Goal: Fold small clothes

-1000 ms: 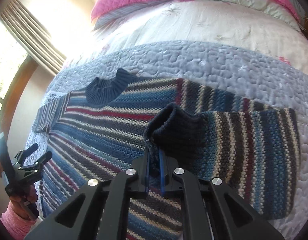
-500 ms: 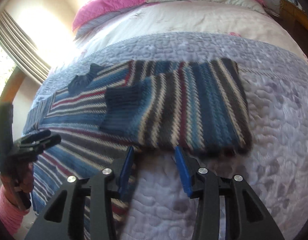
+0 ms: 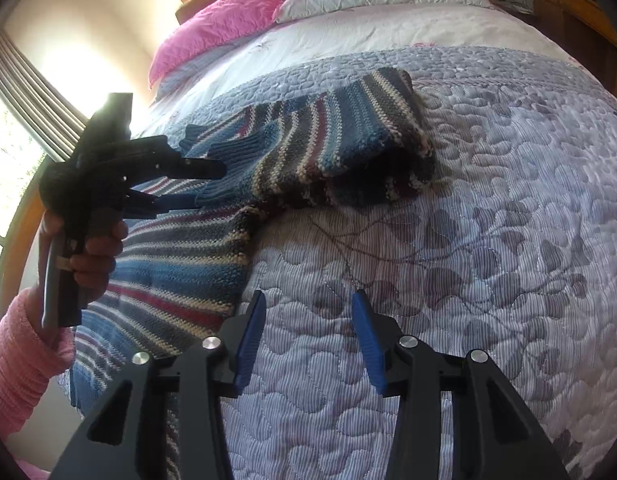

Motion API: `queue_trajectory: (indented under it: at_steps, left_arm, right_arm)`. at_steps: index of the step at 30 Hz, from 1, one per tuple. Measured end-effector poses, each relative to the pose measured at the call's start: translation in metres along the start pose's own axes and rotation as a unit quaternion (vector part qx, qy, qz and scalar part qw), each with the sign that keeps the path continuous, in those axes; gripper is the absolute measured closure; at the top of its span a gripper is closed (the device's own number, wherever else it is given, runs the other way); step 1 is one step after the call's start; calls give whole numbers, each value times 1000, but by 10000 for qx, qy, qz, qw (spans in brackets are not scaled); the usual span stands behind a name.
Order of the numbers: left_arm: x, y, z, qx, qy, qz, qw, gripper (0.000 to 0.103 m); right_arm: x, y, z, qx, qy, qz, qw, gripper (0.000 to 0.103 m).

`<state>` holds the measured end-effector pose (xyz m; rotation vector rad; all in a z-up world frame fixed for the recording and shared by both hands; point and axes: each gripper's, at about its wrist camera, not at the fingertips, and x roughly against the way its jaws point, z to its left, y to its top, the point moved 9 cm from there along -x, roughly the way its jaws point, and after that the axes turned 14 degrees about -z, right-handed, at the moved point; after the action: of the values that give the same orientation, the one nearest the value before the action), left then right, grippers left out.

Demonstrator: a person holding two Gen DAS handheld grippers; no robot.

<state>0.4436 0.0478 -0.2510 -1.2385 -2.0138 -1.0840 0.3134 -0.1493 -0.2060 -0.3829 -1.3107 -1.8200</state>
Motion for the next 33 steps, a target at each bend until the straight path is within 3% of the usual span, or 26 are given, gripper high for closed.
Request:
queue_trajectory:
  at_steps: [3,5,7,8,10,12,16,22,33]
  left_arm:
    - [-8,3,-3,2,20,2,10000,27]
    - [-11,4,-5,36,17,-17,10000,32]
    - [-10,6,-3,83,128,-59,9999,53]
    - [-8,5,-1,88,187,-68,9998,59]
    - [-2,5,4,95,273,-128,9995,84]
    - [5,7,9,141,279,-224,9993,97]
    - [26,13,9,158,62,-541,9984,98]
    - [82,29,26,67,140,-1128,9935,98]
    - [177,65,150,270,1213,-1837,9751,99]
  right_arm:
    - [-2,-4,-1,-129,66,-10,9999,57]
    - [-2,-6,-2,-130,31,-32,9999,56]
    - [-1,-9,-2,-140,7,-42,9999,55]
    - [0,-10,-2,-150,2,-44,9999,54]
    - [0,-12,-2,-157,-41,-48,9999,53]
    - [0,-14,-1,-188,-80,-54,9998,53]
    - [0,-17,4,-271,-30,-51,9996,52]
    - [3,-13,21,-108,30,-105,9999,49]
    - [-20,22,69,91,304,-175,9993,49]
